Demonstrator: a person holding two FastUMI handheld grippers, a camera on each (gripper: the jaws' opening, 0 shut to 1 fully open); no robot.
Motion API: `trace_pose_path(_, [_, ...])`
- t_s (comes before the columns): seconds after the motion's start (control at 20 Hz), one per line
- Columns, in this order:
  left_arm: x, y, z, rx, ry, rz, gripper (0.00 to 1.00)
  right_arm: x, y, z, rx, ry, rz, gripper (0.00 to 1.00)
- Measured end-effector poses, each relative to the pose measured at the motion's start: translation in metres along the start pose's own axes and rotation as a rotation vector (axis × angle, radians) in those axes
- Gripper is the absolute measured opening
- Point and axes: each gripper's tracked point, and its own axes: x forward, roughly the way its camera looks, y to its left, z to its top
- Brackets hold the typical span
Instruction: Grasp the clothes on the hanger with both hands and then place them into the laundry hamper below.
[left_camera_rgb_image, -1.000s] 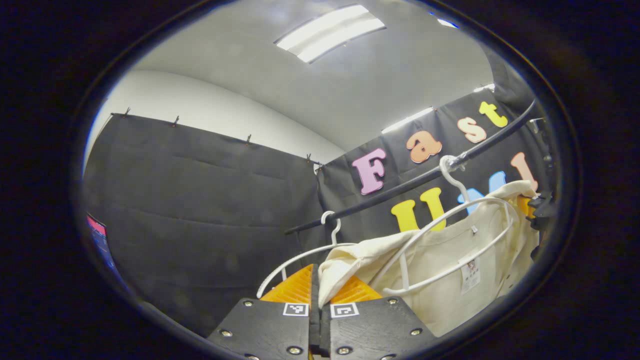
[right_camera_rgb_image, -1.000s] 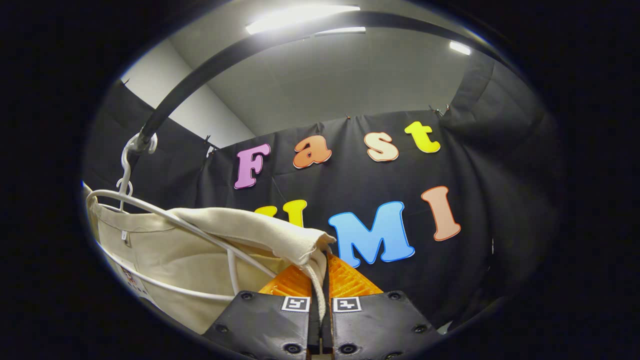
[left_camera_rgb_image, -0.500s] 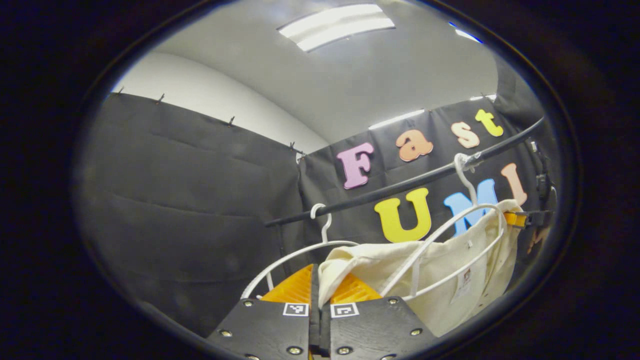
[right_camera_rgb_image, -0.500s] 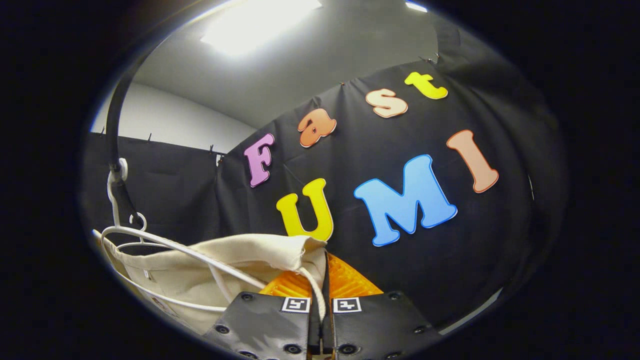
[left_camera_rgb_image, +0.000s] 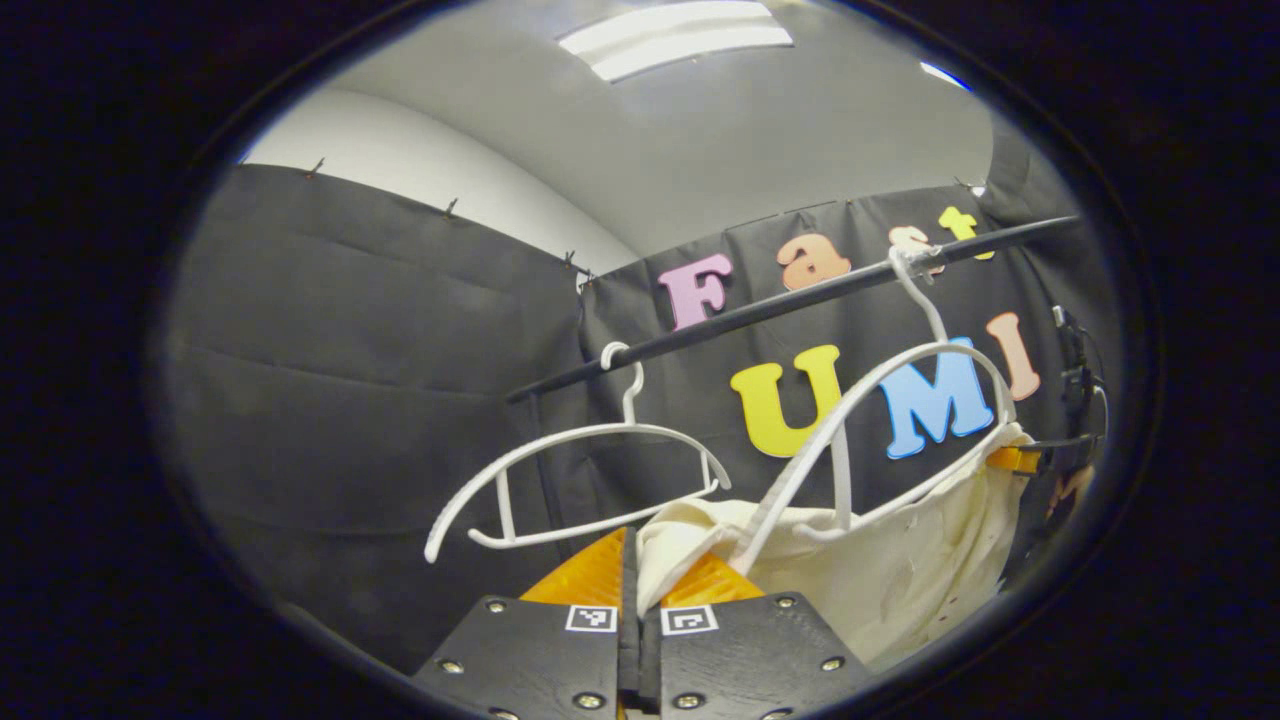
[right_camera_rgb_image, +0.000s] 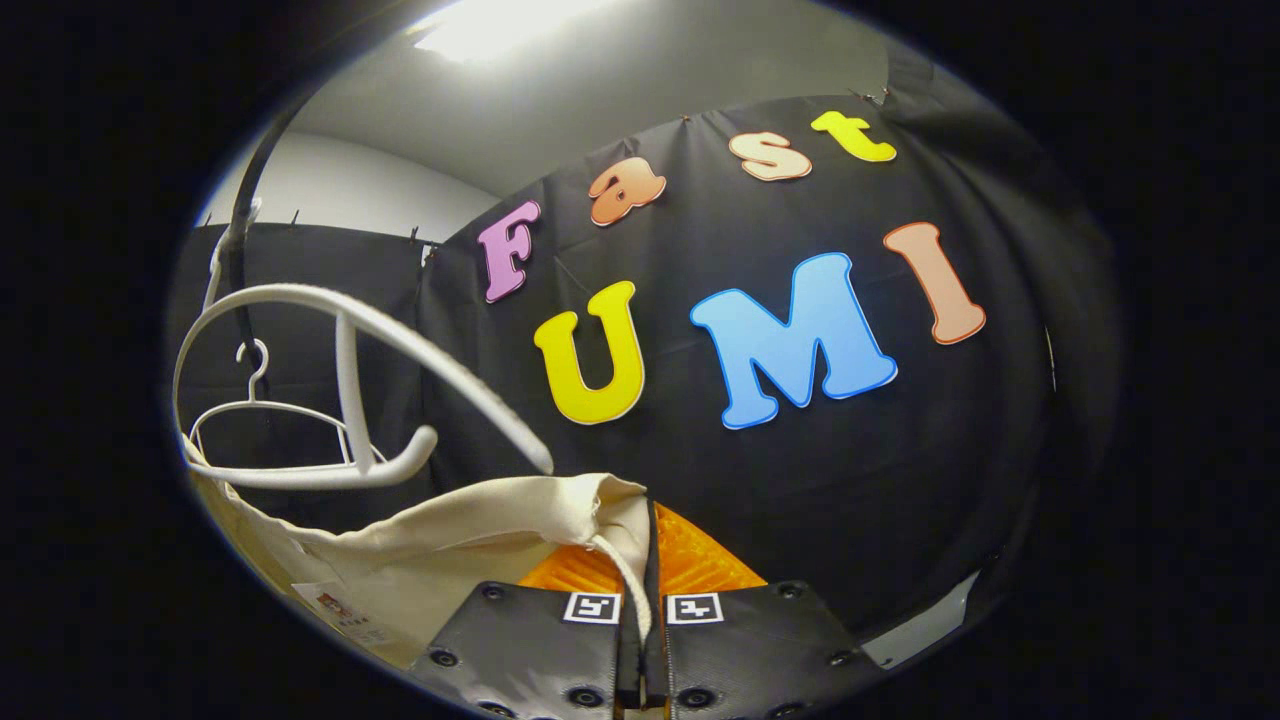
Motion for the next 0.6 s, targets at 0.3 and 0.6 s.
trace_pose_path(0.3, [-0.023, -0.009, -0.039, 0.004, 0.056, -0.03, 0.01, -0.036, 0.007, -0.031, -0.047, 0.056, -0.015, 0.03])
trace_pose_path(0.6, [-0.049, -0.035, -0.055, -0.023, 0.075, -0.153, 0.0, -0.097, 0.046, -0.041, -0.094, 0.076, 0.018, 0.03])
